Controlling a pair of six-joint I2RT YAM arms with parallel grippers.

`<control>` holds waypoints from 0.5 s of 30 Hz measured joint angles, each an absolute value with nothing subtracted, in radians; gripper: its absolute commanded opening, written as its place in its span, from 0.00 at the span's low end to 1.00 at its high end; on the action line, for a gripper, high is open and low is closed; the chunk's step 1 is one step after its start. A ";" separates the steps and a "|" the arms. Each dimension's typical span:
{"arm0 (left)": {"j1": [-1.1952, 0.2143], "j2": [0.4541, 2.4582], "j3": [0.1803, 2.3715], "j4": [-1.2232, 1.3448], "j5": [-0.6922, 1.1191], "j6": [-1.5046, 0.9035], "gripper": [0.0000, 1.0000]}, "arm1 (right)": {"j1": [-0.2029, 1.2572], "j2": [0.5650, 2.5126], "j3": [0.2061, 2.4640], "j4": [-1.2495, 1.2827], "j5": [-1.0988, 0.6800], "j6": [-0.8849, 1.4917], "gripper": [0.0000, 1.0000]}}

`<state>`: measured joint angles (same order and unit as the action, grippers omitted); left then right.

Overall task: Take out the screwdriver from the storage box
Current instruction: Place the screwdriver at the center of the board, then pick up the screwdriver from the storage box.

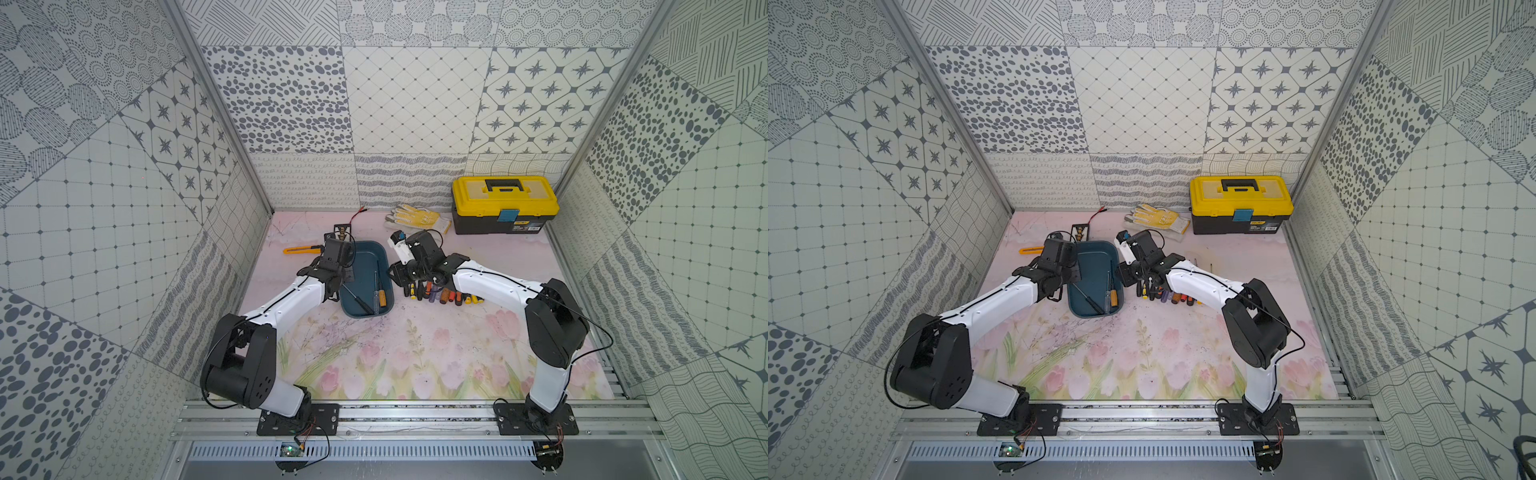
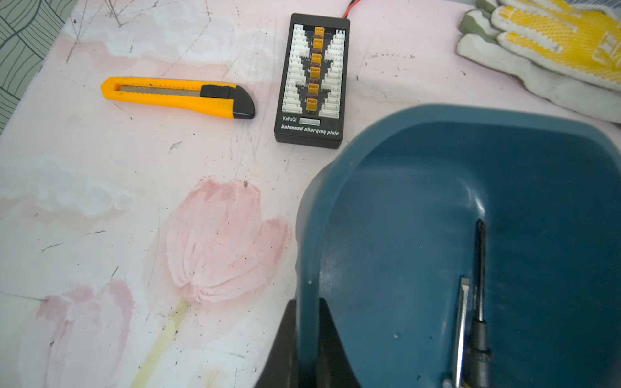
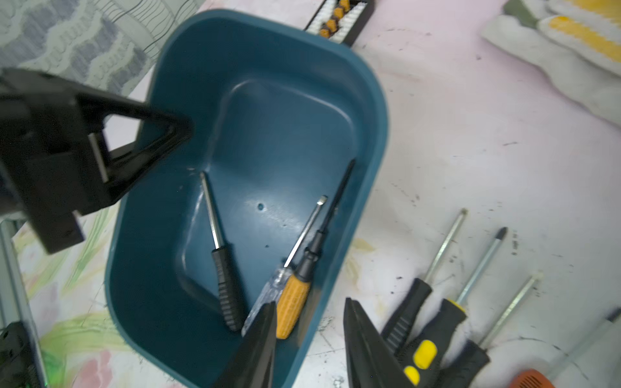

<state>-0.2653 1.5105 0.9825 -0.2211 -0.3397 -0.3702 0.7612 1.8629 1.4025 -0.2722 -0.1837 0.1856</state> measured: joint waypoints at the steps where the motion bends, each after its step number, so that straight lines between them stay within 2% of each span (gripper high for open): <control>1: -0.265 1.510 0.982 -0.221 -0.334 -0.370 0.00 | 0.769 1.863 1.402 -0.271 -0.201 0.171 0.38; 5: -0.265 1.510 0.982 -0.221 -0.318 -0.371 0.00 | 0.802 1.864 1.402 -0.250 -0.268 0.132 0.38; 8: -0.265 1.510 0.982 -0.221 -0.313 -0.371 0.00 | 0.828 1.877 1.407 -0.239 -0.304 0.105 0.43; 15: -0.265 1.510 0.982 -0.221 -0.299 -0.371 0.00 | 0.884 1.982 1.457 -0.255 -0.323 0.063 0.47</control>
